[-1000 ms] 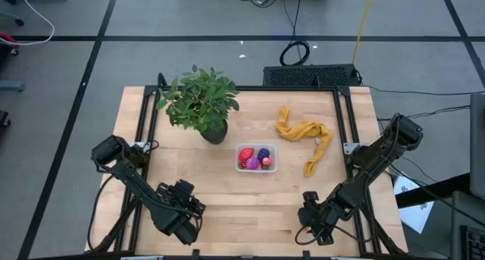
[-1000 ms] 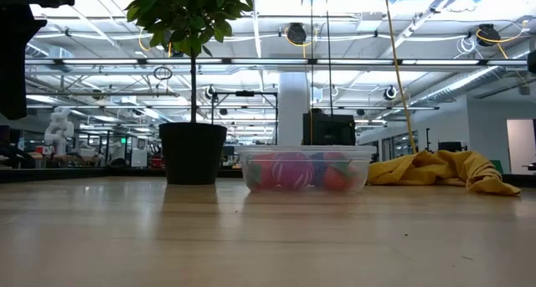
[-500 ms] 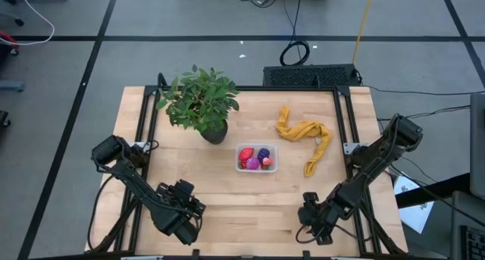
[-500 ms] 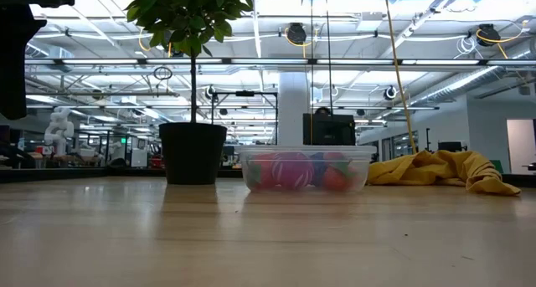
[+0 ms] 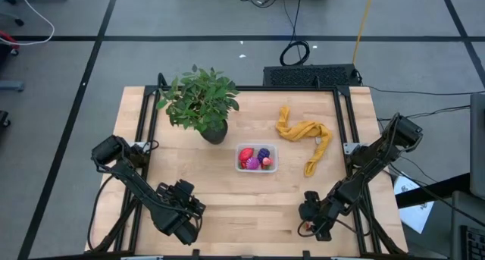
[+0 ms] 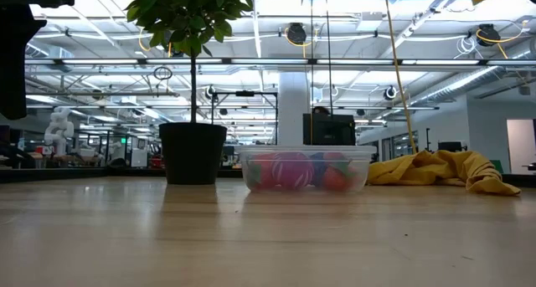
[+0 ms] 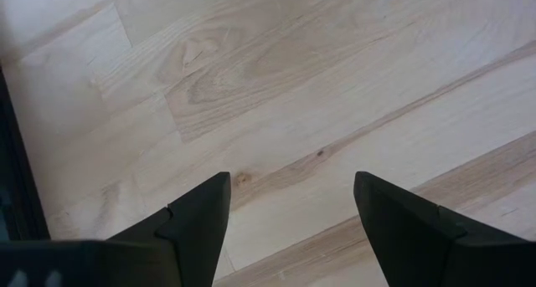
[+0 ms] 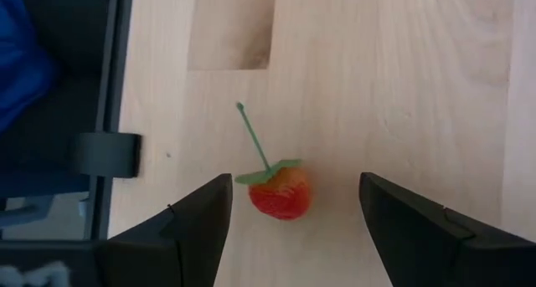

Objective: Pick and placing Produce into tupperware
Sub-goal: Put the strawberry into the bin

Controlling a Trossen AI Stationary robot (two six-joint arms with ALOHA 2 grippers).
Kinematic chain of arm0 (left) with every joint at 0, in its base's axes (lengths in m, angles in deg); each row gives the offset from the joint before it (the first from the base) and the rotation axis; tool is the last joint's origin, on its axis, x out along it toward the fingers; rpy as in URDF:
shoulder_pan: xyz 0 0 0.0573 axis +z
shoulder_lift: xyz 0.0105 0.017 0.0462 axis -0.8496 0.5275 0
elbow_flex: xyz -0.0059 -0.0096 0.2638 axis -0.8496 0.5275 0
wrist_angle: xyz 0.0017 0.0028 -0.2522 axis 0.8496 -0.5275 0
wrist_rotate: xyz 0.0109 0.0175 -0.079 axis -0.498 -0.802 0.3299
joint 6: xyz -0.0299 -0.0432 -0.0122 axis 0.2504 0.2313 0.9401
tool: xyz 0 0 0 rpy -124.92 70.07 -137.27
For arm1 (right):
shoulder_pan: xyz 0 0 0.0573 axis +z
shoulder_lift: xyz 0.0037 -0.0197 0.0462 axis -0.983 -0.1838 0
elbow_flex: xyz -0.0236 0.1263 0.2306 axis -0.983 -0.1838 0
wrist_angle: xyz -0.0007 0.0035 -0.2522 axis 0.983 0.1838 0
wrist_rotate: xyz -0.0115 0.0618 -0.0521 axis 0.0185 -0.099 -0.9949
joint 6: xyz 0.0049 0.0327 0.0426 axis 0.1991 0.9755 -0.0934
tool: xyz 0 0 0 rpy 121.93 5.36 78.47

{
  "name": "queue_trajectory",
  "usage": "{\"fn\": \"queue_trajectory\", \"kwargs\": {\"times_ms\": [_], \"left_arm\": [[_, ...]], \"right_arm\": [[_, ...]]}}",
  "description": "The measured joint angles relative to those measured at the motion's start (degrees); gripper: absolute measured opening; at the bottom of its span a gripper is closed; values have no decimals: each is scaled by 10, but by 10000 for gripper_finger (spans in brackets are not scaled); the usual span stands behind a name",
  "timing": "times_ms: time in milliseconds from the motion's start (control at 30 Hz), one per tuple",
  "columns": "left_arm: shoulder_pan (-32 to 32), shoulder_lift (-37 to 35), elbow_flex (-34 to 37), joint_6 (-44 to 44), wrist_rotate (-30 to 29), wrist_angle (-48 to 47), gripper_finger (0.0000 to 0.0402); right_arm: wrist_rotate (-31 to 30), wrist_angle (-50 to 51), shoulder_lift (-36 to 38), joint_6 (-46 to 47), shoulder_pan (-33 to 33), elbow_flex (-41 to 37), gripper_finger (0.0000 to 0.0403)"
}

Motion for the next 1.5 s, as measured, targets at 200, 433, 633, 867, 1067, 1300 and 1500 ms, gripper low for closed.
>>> {"fn": "queue_trajectory", "kwargs": {"times_ms": [200, 433, 633, 867, 1067, 1300, 1500], "left_arm": [[0, 0, 0, 0, 0, 0, 257], [0, 0, 0, 0, 0, 0, 257], [0, 0, 0, 0, 0, 0, 257], [0, 0, 0, 0, 0, 0, 257], [0, 0, 0, 0, 0, 0, 257], [0, 0, 0, 0, 0, 0, 257], [0, 0, 0, 0, 0, 0, 257]], "right_arm": [[0, -35, 0, 6, 0, -15, 254], [0, -34, 0, 11, 0, -15, 254], [-2, -34, 0, 21, 0, -15, 254], [-26, -23, 0, 32, 6, -15, 254], [-58, 0, 0, 59, 23, -15, 254], [-77, 7, 0, 68, 30, -15, 225], [-77, 4, 0, 81, 30, -16, 181]]}}
